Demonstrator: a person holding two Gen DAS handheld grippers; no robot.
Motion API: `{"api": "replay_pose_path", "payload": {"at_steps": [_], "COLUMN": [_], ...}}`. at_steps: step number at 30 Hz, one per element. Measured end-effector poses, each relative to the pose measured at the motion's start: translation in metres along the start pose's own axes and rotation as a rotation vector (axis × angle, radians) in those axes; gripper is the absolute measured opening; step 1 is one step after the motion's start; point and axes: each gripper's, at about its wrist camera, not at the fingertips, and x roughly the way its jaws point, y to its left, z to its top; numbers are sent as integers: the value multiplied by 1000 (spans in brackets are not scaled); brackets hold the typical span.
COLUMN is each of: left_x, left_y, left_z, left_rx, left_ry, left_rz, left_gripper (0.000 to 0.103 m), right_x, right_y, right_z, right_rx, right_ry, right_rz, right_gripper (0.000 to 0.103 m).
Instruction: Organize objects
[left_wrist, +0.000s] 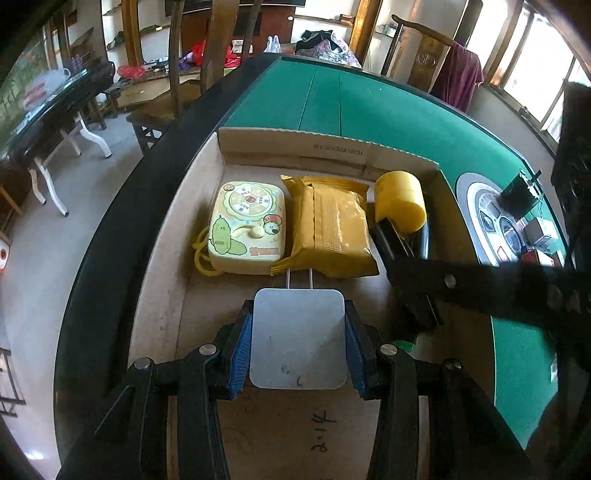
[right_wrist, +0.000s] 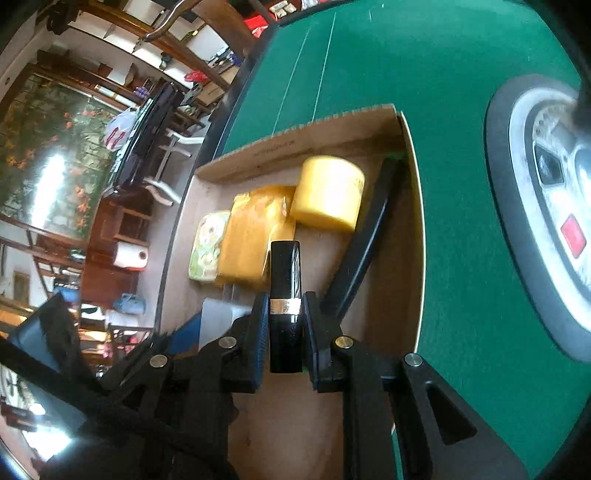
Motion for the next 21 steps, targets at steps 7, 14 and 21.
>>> {"api": "replay_pose_path", "payload": {"at_steps": [7, 14, 21], "left_x": [2, 2, -5], "left_y": [1, -8, -33], "left_z": [3, 1, -25], "left_rx": [-39, 4, 136], "left_ry": [1, 22, 40], "left_rz": [-31, -6, 66], "left_gripper": [57, 62, 70], "right_x": [7, -36, -95], "right_y": [6, 9, -7], "right_z": [4, -14, -55], "right_rx": [-34, -97, -152], "right_ry": [-15, -142, -241], "right_rz": [-71, -28, -51], "right_gripper": [16, 38, 46]}}
